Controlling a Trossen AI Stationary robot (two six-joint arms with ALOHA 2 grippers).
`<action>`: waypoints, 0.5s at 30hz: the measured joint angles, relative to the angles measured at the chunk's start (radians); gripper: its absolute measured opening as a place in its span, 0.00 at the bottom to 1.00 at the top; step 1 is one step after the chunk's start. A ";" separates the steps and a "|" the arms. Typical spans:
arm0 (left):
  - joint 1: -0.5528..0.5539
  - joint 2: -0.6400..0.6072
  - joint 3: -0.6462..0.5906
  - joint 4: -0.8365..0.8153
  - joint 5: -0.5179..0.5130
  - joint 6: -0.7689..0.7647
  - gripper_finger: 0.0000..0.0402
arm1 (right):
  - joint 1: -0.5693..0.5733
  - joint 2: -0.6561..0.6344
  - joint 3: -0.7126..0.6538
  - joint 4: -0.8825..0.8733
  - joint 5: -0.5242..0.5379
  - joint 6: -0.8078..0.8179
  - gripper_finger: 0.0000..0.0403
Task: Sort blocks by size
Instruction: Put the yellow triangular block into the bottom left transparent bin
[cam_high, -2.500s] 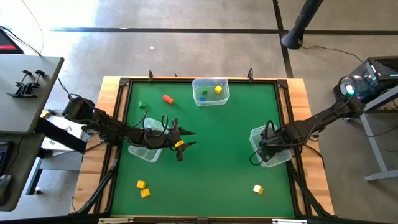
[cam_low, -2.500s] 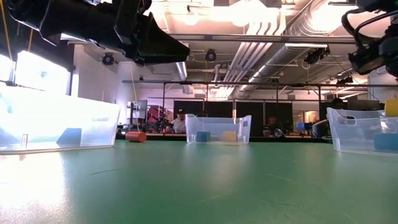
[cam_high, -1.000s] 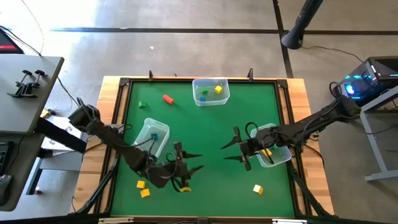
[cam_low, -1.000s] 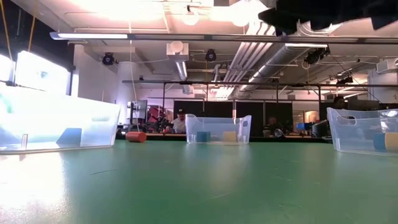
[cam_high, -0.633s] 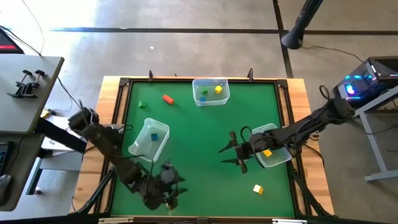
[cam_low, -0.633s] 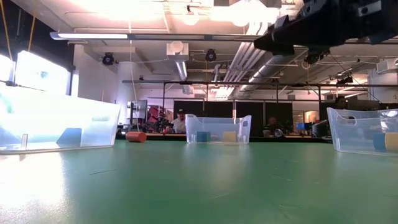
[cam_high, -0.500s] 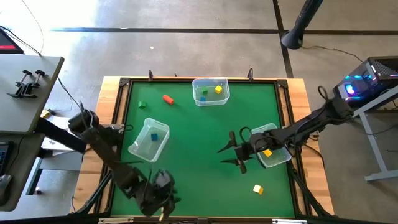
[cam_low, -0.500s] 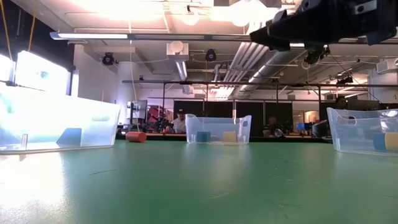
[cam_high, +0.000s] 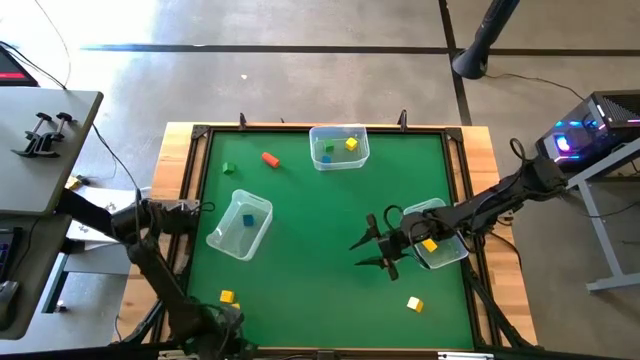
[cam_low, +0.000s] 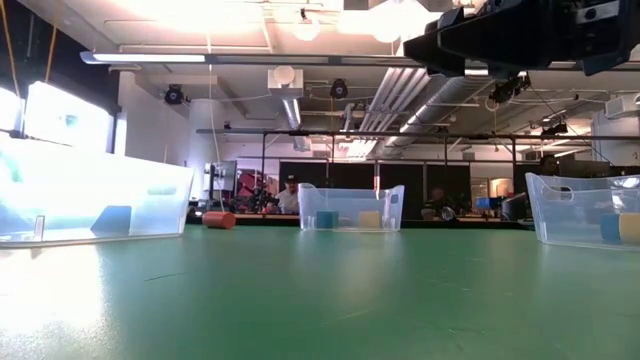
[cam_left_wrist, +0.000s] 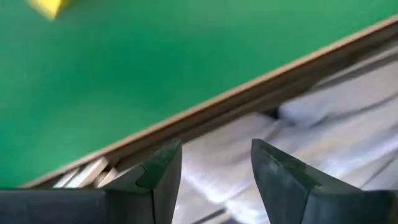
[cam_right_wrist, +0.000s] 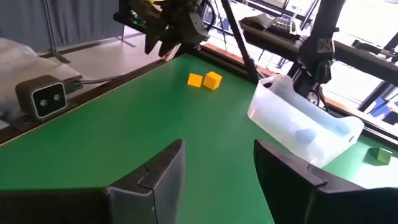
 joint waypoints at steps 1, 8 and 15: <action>-0.008 0.005 0.000 0.002 0.013 -0.004 0.46 | 0.000 0.000 0.000 -0.002 -0.001 0.003 0.47; -0.038 0.018 0.000 -0.187 0.089 0.002 0.47 | 0.000 0.000 0.000 -0.003 -0.020 0.014 0.47; -0.044 0.016 0.000 -0.388 -0.086 0.158 0.45 | 0.000 0.000 0.000 -0.003 -0.037 0.055 0.47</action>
